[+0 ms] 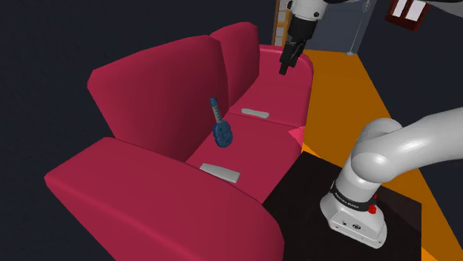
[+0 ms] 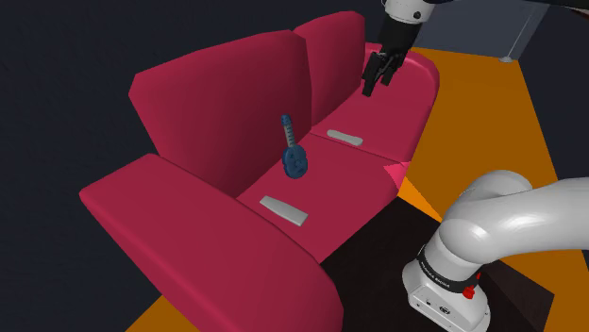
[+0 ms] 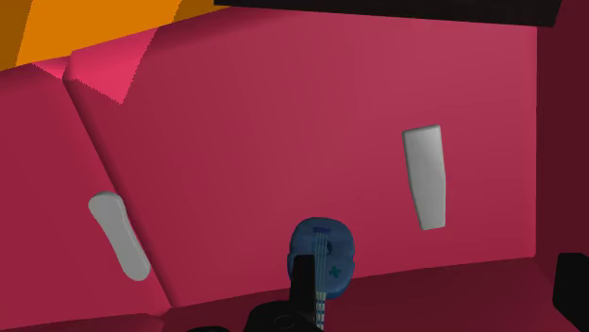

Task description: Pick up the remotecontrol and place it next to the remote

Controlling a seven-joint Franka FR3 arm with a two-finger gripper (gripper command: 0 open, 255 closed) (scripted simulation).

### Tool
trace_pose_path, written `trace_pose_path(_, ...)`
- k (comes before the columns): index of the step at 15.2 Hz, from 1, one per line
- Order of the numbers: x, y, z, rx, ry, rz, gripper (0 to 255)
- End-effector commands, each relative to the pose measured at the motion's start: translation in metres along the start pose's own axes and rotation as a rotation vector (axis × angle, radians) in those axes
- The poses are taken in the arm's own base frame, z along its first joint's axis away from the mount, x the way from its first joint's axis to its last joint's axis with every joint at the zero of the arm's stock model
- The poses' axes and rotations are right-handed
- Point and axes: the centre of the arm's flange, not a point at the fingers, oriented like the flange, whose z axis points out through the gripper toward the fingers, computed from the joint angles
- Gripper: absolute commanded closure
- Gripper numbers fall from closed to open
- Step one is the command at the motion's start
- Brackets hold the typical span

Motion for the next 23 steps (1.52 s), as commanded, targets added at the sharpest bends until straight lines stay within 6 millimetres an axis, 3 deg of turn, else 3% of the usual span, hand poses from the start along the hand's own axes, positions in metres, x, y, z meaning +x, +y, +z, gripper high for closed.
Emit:
trace_pose_path(1, 0.000, 0.000, 0.000, 0.000, 0.000, 0.000, 0)
trace_pose_path(23, 0.096, -0.079, 0.267, 0.016, -0.094, -0.104, 0)
